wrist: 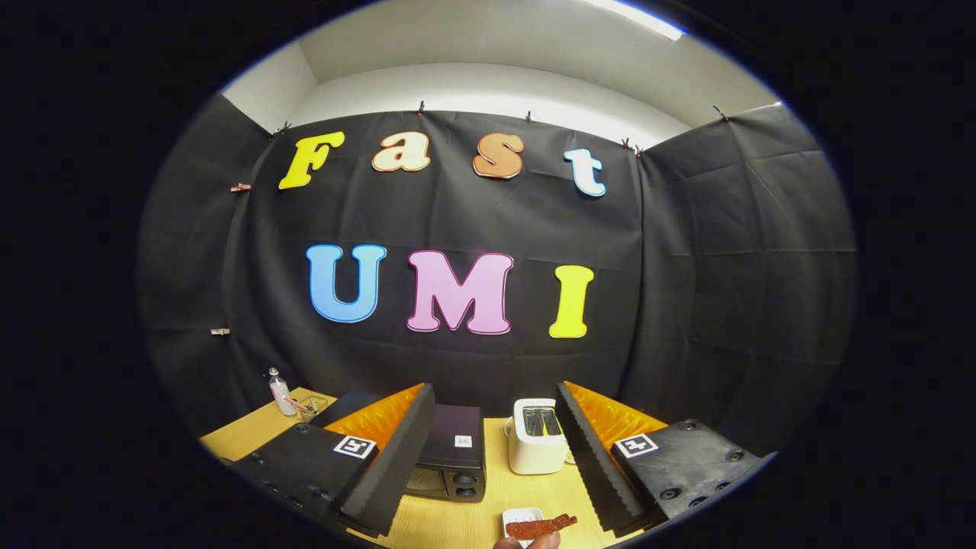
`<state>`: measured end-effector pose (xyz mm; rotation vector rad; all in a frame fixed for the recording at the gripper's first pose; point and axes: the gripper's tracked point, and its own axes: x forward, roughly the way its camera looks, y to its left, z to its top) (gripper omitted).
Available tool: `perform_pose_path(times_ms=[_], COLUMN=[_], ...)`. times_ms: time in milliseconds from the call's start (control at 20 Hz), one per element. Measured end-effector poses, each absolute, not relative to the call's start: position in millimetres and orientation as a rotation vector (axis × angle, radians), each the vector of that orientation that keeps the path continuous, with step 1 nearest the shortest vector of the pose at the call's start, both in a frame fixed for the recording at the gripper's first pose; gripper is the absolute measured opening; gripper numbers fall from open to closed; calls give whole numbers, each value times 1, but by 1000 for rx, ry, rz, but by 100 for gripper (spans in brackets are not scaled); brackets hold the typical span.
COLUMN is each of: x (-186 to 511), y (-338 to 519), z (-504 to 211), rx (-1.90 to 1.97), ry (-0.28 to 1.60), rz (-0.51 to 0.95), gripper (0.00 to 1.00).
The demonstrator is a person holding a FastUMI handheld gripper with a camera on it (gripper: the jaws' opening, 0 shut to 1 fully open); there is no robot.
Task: Open the toaster oven, put the food inside, and close the toaster oven door.
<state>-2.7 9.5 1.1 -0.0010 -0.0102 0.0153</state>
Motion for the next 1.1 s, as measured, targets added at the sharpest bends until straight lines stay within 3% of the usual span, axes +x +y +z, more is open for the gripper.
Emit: perform_pose_path(times_ms=[500,850,1100], x=[12,38,58], y=[81,167,198], z=[-29,-85,-154], rx=[28,33,37], ry=[-13,-21,85], rz=[63,126,119], gripper=[97,97,97])
